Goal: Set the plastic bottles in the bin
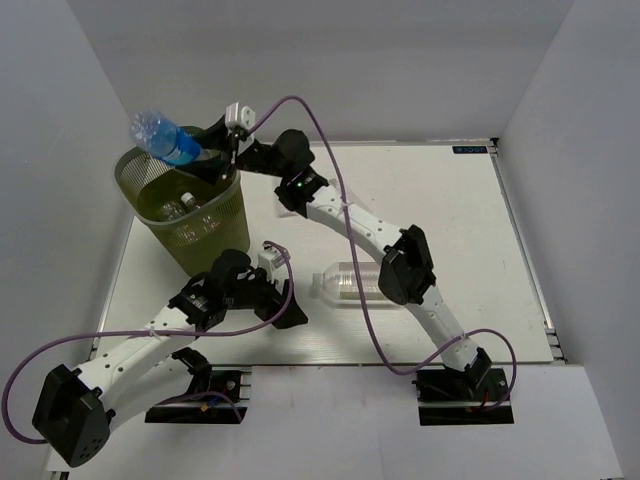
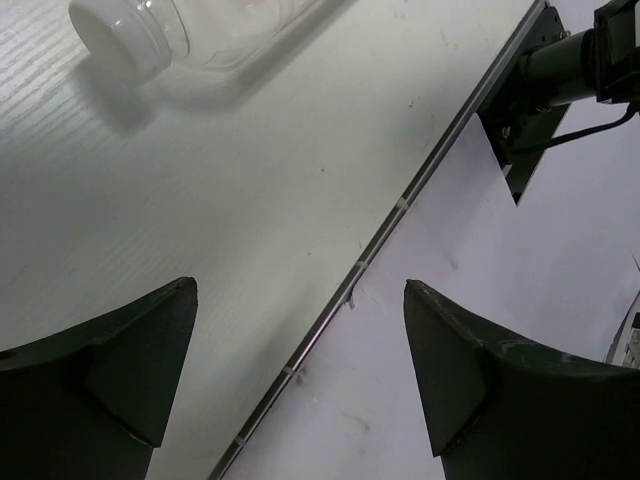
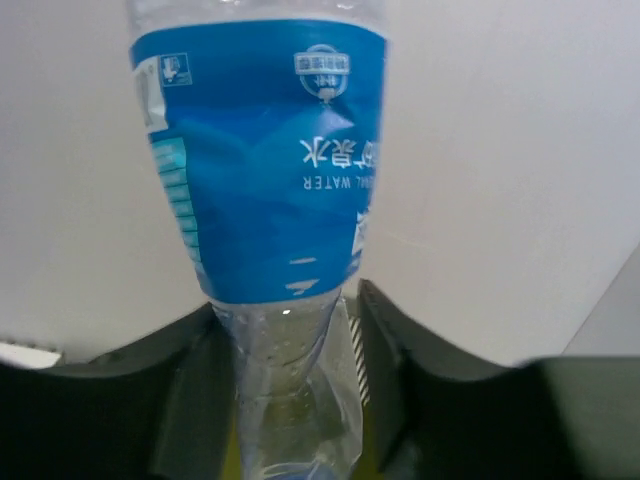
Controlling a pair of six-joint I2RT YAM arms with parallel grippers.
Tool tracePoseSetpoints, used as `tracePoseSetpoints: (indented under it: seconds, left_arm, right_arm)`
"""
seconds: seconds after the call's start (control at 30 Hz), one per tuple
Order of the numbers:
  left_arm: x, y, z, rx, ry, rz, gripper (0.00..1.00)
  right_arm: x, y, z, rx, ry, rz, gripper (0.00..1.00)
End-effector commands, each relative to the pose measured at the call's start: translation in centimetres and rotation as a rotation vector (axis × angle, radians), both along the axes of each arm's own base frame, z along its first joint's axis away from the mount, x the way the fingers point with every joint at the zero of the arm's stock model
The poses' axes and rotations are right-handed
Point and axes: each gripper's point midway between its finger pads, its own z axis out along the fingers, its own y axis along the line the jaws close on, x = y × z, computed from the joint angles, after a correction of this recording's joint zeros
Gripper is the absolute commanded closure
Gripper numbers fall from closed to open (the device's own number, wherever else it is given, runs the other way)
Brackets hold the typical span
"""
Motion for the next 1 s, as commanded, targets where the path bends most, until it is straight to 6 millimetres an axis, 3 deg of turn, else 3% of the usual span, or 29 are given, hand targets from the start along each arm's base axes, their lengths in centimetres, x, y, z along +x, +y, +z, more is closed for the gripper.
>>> tracePoseSetpoints:
  seconds: [0.0, 0.03, 0.1, 0.13, 0.27, 0.3, 0.37, 0.4, 0.43, 0.47, 0.5, 0.53, 0.57, 0.6, 0.63, 0.67, 0.7, 0.73, 0.77, 0.8, 0.83, 0.87, 0.9, 0.97]
  left_arm:
    - [1.1, -0.8, 2.5, -0.039, -0.048, 0.03, 0.06]
    - [1.5, -0.8, 3.0, -0.04, -0.063, 0.043, 0.06]
    - [1.5, -0.9, 3.1, -0.036, -0.058, 0.052, 0.04]
    - [1.4, -1.0, 3.1, -0.032, -0.061, 0.05, 0.02]
    - [1.7, -1.3, 3.5, -0.022, -0.078, 0.069, 0.0]
    - [2.0, -1.5, 3.3, -0.021, -0.077, 0.069, 0.0]
    - [2.7, -2.2, 3.7, -0.03, -0.119, 0.056, 0.0]
    - [2.7, -2.5, 3.4, -0.018, -0.145, 0.026, 0.0]
    - [3.5, -3.1, 3.4, -0.011, -0.165, 0.014, 0.0]
    - [3.5, -3.5, 3.0, 0.007, -0.177, -0.015, 0.0]
    - [3.7, -4.0, 2.8, 0.029, -0.23, -0.064, 0.0]
    - [4.2, -4.6, 3.3, 0.038, -0.268, -0.095, 0.0]
    - [4.9, -4.8, 2.0, 0.086, -0.273, -0.109, 0.0]
    - [5.8, -4.8, 1.6, 0.137, -0.35, -0.134, 0.0]
    - [6.6, -5.3, 2.1, 0.159, -0.399, -0.142, 0.0]
    - [7.2, -5.0, 1.6, 0.199, -0.424, -0.15, 0.0]
    - [8.4, -4.6, 1.0, 0.279, -0.49, -0.158, 0.0]
    - [8.8, -4.2, 0.4, 0.321, -0.516, -0.173, 0.0]
    - [9.4, -3.5, 0.1, 0.371, -0.552, -0.174, 0.0]
    - [9.7, -3.3, -0.2, 0.41, -0.604, -0.215, 0.0]
    - [9.5, -3.0, -0.8, 0.43, -0.617, -0.24, 0.0]
    - [9.7, -2.8, -0.7, 0.447, -0.644, -0.254, 0.0]
    - [9.7, -2.5, -1.3, 0.471, -0.67, -0.291, 0.0]
    - [10.3, -2.0, -2.1, 0.512, -0.699, -0.292, 0.0]
  right_arm:
    - [1.5, 1.5, -1.8, -0.002, 0.034, -0.063, 0.42]
    - [1.5, 1.6, -2.0, -0.004, 0.035, -0.064, 0.37]
    - [1.7, 2.1, -3.2, -0.025, 0.046, -0.065, 0.14]
    - [1.8, 2.1, -3.3, -0.027, 0.047, -0.067, 0.1]
    - [1.8, 0.9, -1.5, -0.002, 0.025, -0.072, 0.1]
    - [1.8, -0.6, 0.8, 0.025, 0.009, -0.085, 0.1]
    - [2.4, -2.0, 2.1, 0.04, 0.001, -0.113, 0.1]
    - [2.7, -4.2, 4.2, 0.054, -0.001, -0.137, 0.1]
    - [4.2, -5.6, 4.6, 0.045, 0.022, -0.175, 0.12]
    - [6.0, -7.3, 4.7, 0.036, 0.04, -0.213, 0.22]
    - [5.9, -9.0, 5.5, 0.017, 0.11, -0.197, 0.3]
    - [7.5, -10.8, 5.2, -0.01, 0.139, -0.214, 0.41]
    - [9.7, -13.4, 4.0, -0.041, 0.218, -0.243, 0.68]
    - [9.3, -15.0, 4.3, -0.067, 0.255, -0.221, 0.78]
    - [10.9, -18.7, 4.6, -0.092, 0.276, -0.251, 0.84]
    - [11.1, -19.4, 0.9, -0.179, 0.343, -0.225, 0.86]
    - [10.5, -21.1, 1.4, -0.192, 0.325, -0.231, 0.84]
    - [10.3, -24.7, 2.1, -0.222, 0.286, -0.249, 0.77]
    - [10.9, -25.7, -3.0, -0.295, 0.391, -0.253, 0.67]
    - [8.8, -27.5, -0.6, -0.28, 0.292, -0.279, 0.47]
    - [9.6, -30.1, -3.8, -0.332, 0.36, -0.307, 0.39]
    - [9.5, -31.3, -6.1, -0.363, 0.393, -0.323, 0.36]
    - [9.1, -33.1, -5.5, -0.364, 0.315, -0.374, 0.35]
    - [8.1, -35.7, -9.2, -0.414, 0.396, -0.391, 0.33]
